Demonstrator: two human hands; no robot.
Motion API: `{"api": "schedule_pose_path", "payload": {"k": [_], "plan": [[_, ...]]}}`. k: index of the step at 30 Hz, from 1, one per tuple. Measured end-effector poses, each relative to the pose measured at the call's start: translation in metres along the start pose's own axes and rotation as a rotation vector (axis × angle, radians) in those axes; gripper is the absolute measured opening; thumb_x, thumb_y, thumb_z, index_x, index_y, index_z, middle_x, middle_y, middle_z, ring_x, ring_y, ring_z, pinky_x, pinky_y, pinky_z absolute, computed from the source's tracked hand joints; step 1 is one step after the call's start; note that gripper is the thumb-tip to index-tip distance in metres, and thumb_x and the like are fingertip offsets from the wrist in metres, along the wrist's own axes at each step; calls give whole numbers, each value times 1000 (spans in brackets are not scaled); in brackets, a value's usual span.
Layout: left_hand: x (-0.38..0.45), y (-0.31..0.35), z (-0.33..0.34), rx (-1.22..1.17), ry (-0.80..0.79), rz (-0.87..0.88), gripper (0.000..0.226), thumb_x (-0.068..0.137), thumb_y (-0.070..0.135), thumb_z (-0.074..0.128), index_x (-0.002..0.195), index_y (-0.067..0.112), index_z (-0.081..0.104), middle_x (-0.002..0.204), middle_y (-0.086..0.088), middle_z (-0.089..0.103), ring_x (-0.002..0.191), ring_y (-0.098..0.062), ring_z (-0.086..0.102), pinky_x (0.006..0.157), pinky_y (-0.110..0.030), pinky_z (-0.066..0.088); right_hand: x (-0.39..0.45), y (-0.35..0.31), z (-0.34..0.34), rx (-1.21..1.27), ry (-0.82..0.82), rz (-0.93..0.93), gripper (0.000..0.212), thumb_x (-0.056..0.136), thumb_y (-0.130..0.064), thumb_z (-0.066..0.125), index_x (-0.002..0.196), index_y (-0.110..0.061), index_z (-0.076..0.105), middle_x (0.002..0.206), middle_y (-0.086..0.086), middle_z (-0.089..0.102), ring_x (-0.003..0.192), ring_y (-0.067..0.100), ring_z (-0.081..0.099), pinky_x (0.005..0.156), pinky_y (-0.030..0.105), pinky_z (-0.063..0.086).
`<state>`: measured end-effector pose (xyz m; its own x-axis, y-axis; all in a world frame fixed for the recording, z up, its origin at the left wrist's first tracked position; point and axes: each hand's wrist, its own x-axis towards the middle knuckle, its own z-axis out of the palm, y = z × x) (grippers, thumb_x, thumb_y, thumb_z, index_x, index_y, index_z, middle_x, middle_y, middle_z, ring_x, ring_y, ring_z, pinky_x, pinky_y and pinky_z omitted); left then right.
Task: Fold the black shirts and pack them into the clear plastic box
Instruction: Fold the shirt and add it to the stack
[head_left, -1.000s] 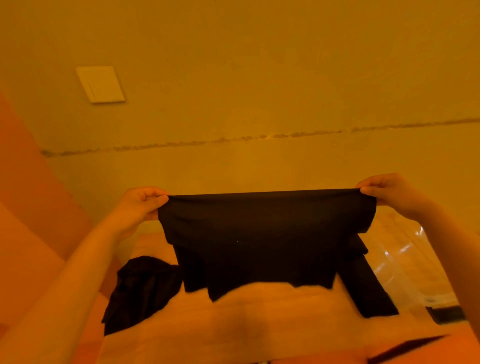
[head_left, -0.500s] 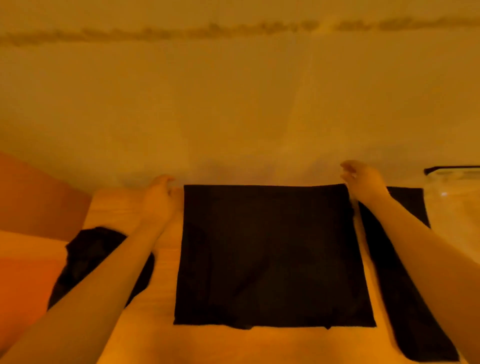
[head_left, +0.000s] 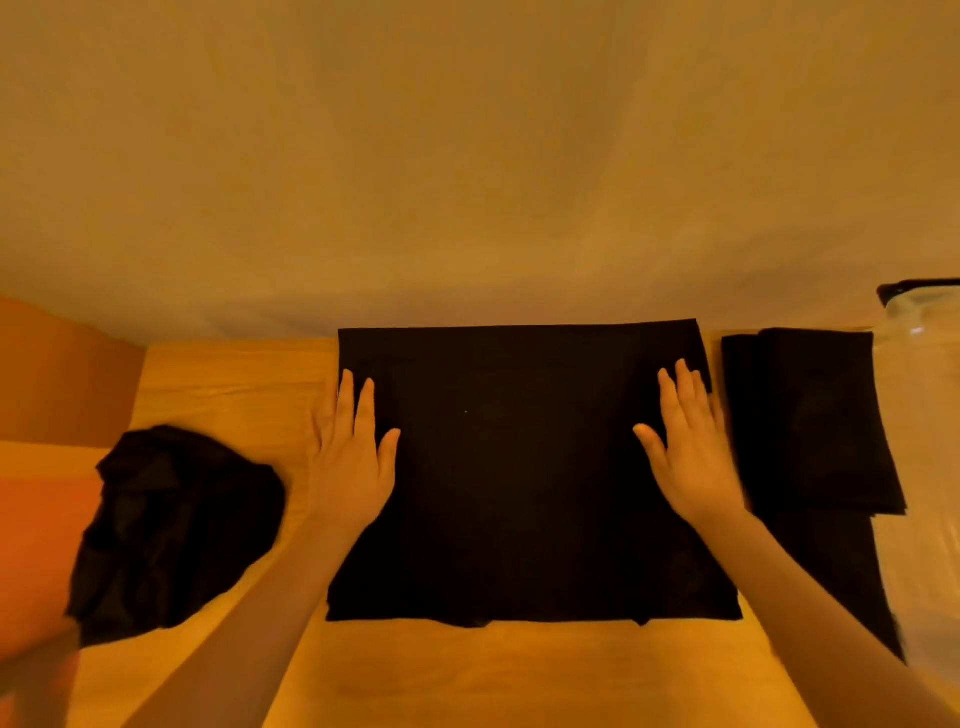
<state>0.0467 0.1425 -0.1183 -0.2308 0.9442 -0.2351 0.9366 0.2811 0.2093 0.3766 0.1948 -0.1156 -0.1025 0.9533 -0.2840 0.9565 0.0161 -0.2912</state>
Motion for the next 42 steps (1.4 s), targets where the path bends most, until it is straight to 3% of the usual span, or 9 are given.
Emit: {"api": "schedule_pose_path", "payload": {"k": [3, 8, 14, 19, 26, 28, 32, 36, 42], "plan": [[-50, -2, 4, -198, 132, -32, 47, 97, 28, 44, 136, 3, 42, 146, -17, 36, 136, -32, 30, 111, -44, 22, -57, -1, 10, 109, 41, 24, 63, 93, -41, 36, 147, -18, 15, 155, -1, 4, 141, 10, -4, 117, 36, 9], [-132, -15, 27, -366, 75, -214, 38, 88, 28, 60, 121, 9, 58, 125, -14, 54, 119, -31, 42, 99, -45, 34, -134, 10, 36, 215, 56, 125, 69, 86, -45, 43, 146, -17, 24, 156, 2, 14, 144, 17, 9, 116, 38, 18], [-163, -13, 38, -95, -45, 251, 69, 53, 40, 87, 115, 26, 60, 112, -3, 61, 106, -22, 45, 77, -47, 47, -169, 18, 60, -34, 34, -149, 61, 78, -28, 73, 133, -14, 50, 142, 5, 44, 134, 21, 34, 110, 42, 19], [-151, 2, 36, 87, 47, 625, 53, 51, 34, 89, 101, 24, 72, 107, 2, 68, 107, -15, 47, 80, -41, 53, -166, 16, 68, -134, 82, -232, 41, 79, -19, 73, 118, -14, 63, 128, 6, 59, 125, 25, 49, 104, 41, 28], [-135, -10, 44, 129, 35, 688, 42, 56, 10, 86, 95, 19, 74, 105, -2, 71, 102, -21, 66, 80, -39, 54, -162, 18, 65, -141, 222, -323, 39, 60, -5, 85, 96, -10, 73, 107, 9, 70, 102, 27, 66, 80, 38, 54], [-134, -14, 45, 38, 108, 691, 22, 76, 10, 62, 95, 13, 73, 102, -6, 72, 98, -23, 68, 79, -41, 55, -163, 22, 64, -105, 255, -326, 37, 59, 0, 85, 93, -7, 74, 105, 11, 70, 100, 28, 66, 78, 39, 54], [-130, -20, 34, 6, 202, 668, 40, 79, 8, 37, 99, 11, 72, 106, -8, 70, 99, -21, 67, 81, -40, 54, -159, 29, 53, -76, 315, -375, 34, 62, 7, 78, 95, -2, 72, 102, 15, 70, 97, 33, 67, 79, 44, 53], [-128, -27, 35, 109, 254, 801, 36, 74, -1, 57, 104, 12, 70, 110, -7, 69, 104, -22, 65, 85, -41, 52, -152, 29, 44, -152, 259, -461, 48, 52, 11, 83, 96, -2, 72, 103, 14, 70, 96, 30, 68, 80, 45, 53], [-147, -35, 52, 237, -33, 729, 77, 46, 2, 84, 119, 15, 63, 124, -4, 62, 119, -20, 53, 94, -40, 43, -156, 42, 52, -326, 86, -461, 68, 46, 2, 87, 110, -9, 67, 115, 12, 66, 107, 27, 63, 89, 42, 49]]}}
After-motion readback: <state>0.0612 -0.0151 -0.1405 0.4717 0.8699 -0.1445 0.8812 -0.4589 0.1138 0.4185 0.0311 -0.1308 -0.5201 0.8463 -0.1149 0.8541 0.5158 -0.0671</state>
